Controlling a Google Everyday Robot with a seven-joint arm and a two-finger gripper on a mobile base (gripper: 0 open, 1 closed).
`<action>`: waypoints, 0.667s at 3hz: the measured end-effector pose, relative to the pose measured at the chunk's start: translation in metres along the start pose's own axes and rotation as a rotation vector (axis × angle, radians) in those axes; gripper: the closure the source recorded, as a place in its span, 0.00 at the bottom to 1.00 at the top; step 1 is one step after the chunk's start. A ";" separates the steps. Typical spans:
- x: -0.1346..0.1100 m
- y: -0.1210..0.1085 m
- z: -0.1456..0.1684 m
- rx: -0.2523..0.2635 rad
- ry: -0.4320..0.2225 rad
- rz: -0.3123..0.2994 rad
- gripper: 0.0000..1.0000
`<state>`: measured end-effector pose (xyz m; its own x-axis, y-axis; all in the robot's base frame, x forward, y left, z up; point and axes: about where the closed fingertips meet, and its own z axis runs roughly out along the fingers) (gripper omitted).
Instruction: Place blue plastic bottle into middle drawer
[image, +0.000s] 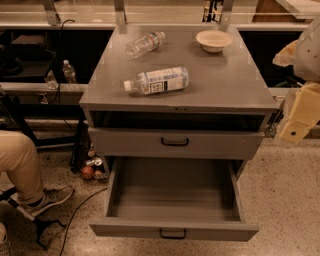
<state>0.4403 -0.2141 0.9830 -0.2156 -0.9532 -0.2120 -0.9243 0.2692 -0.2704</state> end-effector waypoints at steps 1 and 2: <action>-0.002 -0.002 0.000 0.003 0.000 -0.002 0.00; -0.032 -0.031 0.020 -0.015 -0.028 -0.085 0.00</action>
Offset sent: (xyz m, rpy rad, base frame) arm 0.1167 0.0673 -0.0174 0.0067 0.0114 0.2630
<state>0.4818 -0.1894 0.9791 -0.1280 -0.9682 -0.2150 -0.9435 0.1856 -0.2744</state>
